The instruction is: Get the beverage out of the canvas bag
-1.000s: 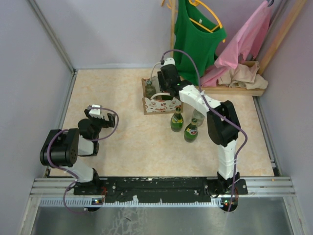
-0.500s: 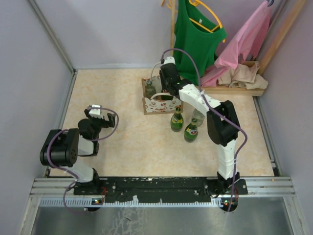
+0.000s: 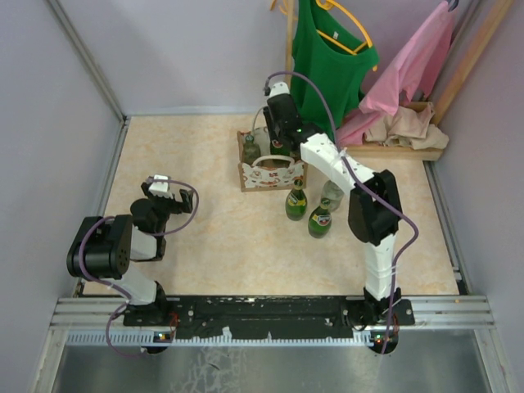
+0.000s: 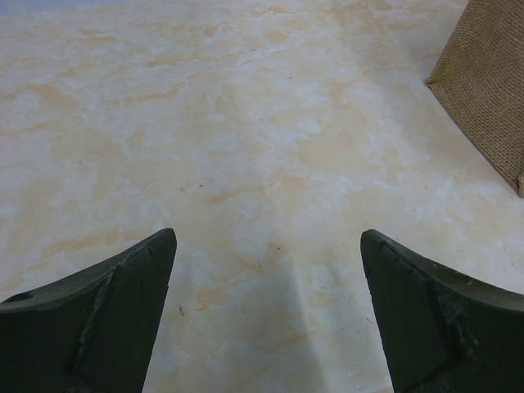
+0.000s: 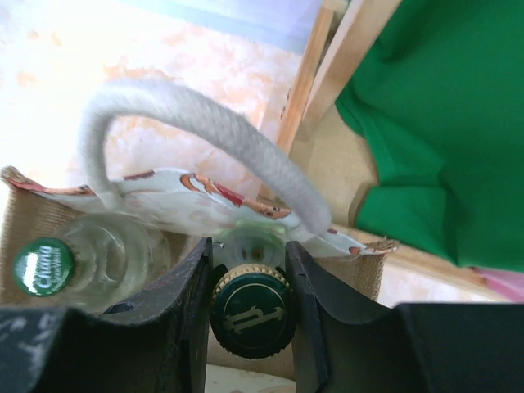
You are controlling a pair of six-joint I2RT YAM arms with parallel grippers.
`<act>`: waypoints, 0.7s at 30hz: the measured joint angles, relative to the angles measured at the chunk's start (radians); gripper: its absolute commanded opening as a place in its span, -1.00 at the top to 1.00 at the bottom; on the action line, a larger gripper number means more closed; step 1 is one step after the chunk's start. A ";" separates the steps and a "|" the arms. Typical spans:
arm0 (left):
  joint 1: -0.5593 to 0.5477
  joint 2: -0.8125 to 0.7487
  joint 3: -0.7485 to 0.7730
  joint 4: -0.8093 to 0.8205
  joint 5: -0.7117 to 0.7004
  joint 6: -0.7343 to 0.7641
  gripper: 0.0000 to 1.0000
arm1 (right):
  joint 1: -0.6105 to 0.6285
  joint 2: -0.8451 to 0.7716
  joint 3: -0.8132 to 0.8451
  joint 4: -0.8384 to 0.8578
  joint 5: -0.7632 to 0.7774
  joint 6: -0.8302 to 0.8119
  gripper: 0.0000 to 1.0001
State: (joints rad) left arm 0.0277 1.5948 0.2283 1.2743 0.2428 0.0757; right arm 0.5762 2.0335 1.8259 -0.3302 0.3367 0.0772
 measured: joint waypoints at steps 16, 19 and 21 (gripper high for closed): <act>0.000 0.000 0.000 0.000 0.000 0.000 -1.00 | 0.192 -0.372 -0.079 0.085 0.062 -0.130 1.00; 0.000 0.000 0.000 0.000 0.000 0.000 -1.00 | 0.209 -0.476 -0.112 0.115 0.058 -0.127 1.00; 0.000 0.000 0.000 0.000 0.000 0.000 -1.00 | 0.211 -0.548 -0.140 0.126 0.055 -0.122 1.00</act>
State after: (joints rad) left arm 0.0277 1.5948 0.2283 1.2739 0.2428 0.0761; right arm 0.7872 1.4853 1.6855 -0.2043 0.3916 -0.0444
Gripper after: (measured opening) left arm 0.998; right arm 0.336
